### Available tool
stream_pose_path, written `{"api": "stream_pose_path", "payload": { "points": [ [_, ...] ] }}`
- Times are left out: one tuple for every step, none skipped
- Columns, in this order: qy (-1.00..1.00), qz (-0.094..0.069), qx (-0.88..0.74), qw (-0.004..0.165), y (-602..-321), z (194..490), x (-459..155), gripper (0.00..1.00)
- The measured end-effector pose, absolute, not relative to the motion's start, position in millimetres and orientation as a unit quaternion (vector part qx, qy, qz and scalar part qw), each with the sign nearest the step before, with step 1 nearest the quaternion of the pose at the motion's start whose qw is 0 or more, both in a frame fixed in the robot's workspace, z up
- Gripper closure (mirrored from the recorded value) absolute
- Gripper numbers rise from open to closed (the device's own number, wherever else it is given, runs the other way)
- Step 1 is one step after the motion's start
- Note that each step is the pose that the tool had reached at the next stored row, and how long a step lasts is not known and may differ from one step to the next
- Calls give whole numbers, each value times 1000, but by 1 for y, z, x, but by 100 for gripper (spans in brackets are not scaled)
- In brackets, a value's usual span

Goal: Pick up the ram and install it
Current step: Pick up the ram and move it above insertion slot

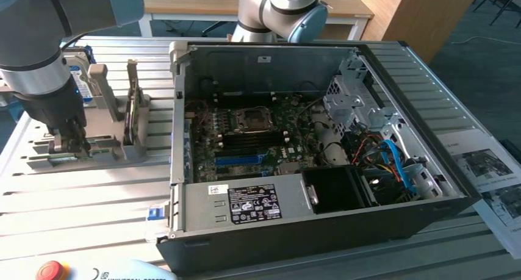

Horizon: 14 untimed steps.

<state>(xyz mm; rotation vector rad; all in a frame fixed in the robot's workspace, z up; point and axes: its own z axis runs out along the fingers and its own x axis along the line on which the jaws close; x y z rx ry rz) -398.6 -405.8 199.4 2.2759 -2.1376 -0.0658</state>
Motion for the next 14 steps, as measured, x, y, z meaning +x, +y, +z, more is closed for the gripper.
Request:
{"api": "stream_pose_path", "payload": {
  "points": [
    [-684, -21, 729, 9, -406, 199, -399, 79],
    [-684, -21, 729, 9, -406, 199, -399, 79],
    [-684, -21, 729, 9, -406, 199, -399, 79],
    [-684, -21, 729, 9, -406, 199, -399, 79],
    [-684, -21, 729, 9, -406, 199, -399, 79],
    [-684, -21, 729, 9, -406, 200, -399, 79],
    [-684, -21, 729, 9, -406, 200, -399, 79],
    [-684, -21, 729, 9, -406, 200, -399, 79],
    [-684, -21, 729, 9, -406, 201, -399, 79],
    [-684, -21, 729, 9, -406, 201, -399, 79],
    [-684, -21, 729, 9, -406, 201, -399, 79],
    [-684, -21, 729, 9, -406, 201, -399, 79],
    [-684, -21, 729, 9, -406, 201, -399, 79],
    [-684, -21, 729, 9, -406, 201, -399, 79]
  ]
}}
